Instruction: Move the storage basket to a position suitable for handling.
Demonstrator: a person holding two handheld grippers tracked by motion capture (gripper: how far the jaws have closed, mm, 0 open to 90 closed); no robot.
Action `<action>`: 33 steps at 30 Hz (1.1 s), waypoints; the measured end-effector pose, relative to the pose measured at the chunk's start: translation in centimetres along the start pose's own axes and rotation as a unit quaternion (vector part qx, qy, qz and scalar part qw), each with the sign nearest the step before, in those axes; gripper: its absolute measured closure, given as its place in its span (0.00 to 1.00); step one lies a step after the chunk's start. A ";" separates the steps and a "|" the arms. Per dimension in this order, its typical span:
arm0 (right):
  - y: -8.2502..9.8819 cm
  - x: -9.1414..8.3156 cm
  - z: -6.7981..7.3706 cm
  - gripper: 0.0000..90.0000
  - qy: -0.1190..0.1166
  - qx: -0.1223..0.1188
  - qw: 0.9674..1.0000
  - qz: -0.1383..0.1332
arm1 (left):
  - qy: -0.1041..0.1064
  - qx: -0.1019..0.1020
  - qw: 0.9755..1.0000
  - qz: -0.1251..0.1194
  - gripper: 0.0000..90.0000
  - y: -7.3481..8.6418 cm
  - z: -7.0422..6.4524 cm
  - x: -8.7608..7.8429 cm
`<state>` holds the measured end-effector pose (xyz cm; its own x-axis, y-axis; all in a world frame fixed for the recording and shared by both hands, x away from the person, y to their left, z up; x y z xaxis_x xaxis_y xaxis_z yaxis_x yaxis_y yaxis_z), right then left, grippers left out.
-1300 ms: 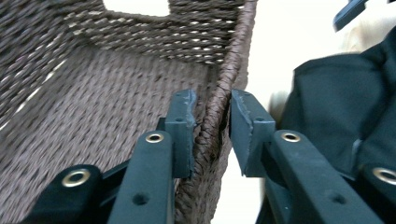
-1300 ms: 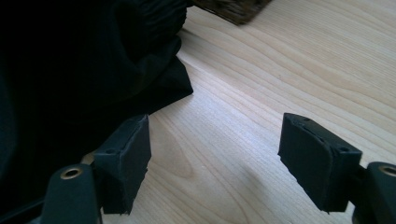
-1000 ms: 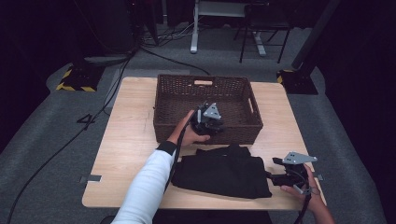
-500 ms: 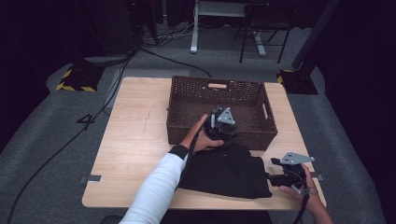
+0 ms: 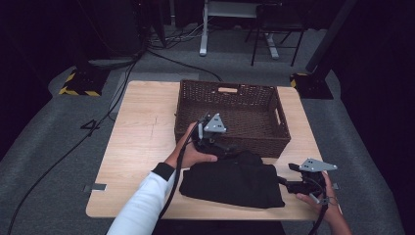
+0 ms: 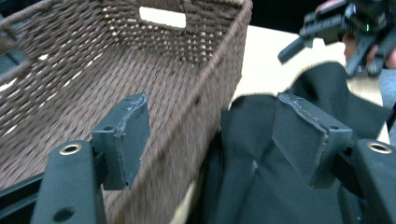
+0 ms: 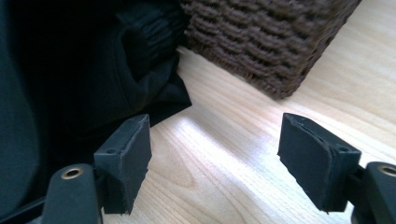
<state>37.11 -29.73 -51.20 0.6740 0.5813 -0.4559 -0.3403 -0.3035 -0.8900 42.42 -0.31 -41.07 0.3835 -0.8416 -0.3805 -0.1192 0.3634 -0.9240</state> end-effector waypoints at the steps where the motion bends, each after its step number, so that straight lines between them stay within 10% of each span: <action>1: -0.2 -0.2 0.0 0.28 0.002 0.000 1.000 -0.003 | -0.005 0.005 1.000 0.003 0.27 0.5 -0.4 -0.8; 9: -1.4 -1.0 1.1 0.27 0.004 0.002 1.000 -0.020 | -0.020 -0.007 1.000 0.021 0.22 5.1 -2.8 -4.4; 18: -2.6 -0.6 3.4 0.26 -0.014 -0.012 0.999 -0.028 | -0.013 -0.052 0.997 0.059 0.21 11.3 -3.7 -4.2; 33: -4.8 -3.0 3.9 0.26 -0.005 -0.009 0.998 -0.069 | -0.028 -0.055 0.993 0.102 0.18 14.4 -3.3 -2.9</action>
<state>34.18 -27.07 -45.55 0.7069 0.6259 -0.3295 -0.2330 -0.2338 -0.9439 36.57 6.05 -53.36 0.3913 -0.7297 -0.5608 -0.2981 0.4761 -0.8274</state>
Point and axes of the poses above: each handheld gripper's, and its own axes: x roughly forward along the jaws, y roughly out of its underside, z roughly to its left, the point moved 6 cm from there along x, roughly forward along the jaws, and after that the axes turned 12 degrees about -z, right-handed, at the moved point
